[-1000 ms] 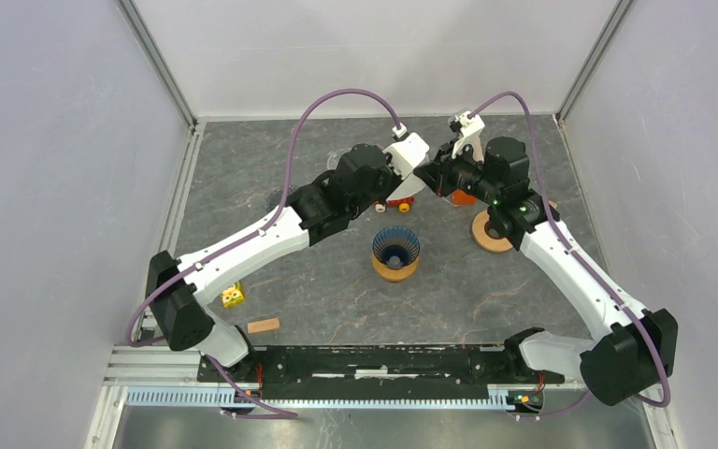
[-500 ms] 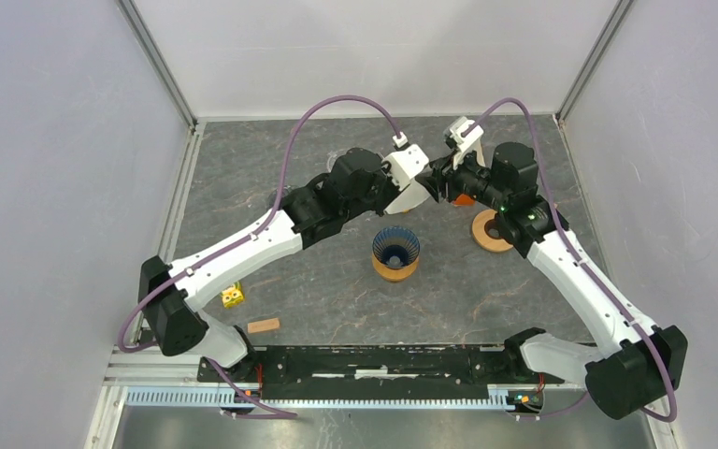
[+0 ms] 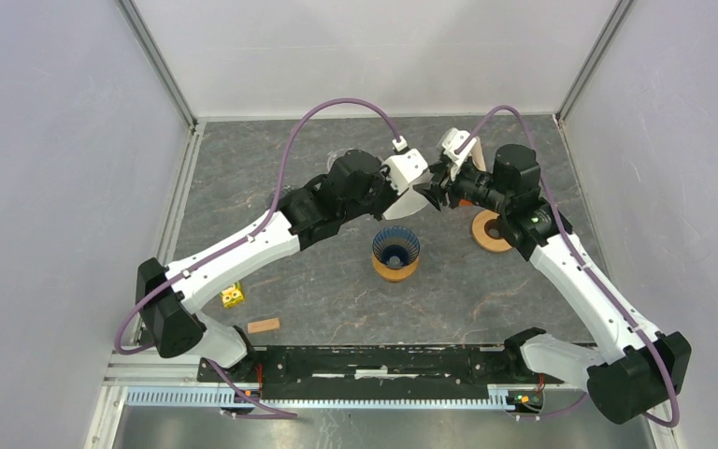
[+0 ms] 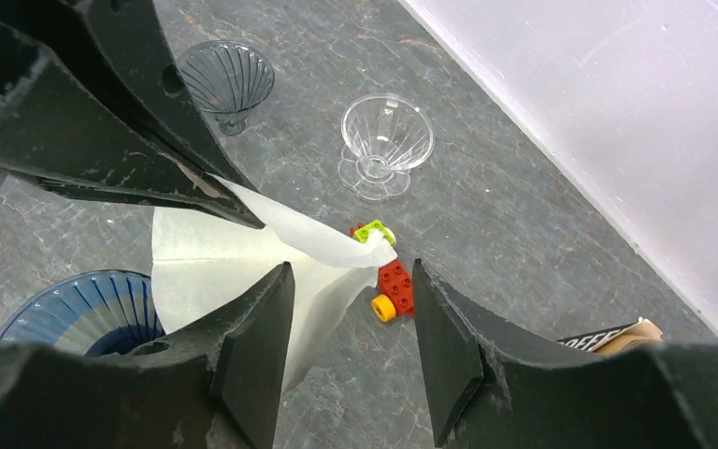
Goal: Place the coffee filter in the dripper
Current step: Place the coffee filter in the coffee dripper.
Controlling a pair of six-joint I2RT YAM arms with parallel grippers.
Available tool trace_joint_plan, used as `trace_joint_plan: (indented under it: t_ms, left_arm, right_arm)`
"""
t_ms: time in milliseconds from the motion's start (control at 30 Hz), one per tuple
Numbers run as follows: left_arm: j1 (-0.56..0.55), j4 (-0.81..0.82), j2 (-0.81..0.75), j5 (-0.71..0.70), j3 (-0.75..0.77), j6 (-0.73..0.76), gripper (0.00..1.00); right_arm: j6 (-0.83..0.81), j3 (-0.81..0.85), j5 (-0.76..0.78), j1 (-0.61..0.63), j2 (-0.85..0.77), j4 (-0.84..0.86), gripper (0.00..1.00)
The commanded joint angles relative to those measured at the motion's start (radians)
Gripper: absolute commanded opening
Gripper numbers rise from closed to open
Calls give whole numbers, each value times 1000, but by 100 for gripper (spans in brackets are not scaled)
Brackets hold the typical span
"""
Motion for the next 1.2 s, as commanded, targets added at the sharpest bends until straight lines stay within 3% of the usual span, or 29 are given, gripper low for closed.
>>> trace_joint_plan:
  t_ms: [0,267,667,967,1167]
  left_arm:
    - [-4,5,-37,35,-6,38,2]
    - [-5,2,-37,38,-5,40,2]
    - [-5,1,-44,34,-13,51,2]
    - [-5,-3,-57,50,-25,74,2]
    - [-4,-19,-62,77,-25,92,2]
  right_arm:
    - [-58,40,-33,-1,-26,12,56]
    - [-121,49,-76,-1,-29,-14,55]
    - [-134,58,-99,-2,-25,-7,30]
    - [-99,92,-48,-1,-26,-20,53]
    - [-138,111,-52,-1,-19,-50,59]
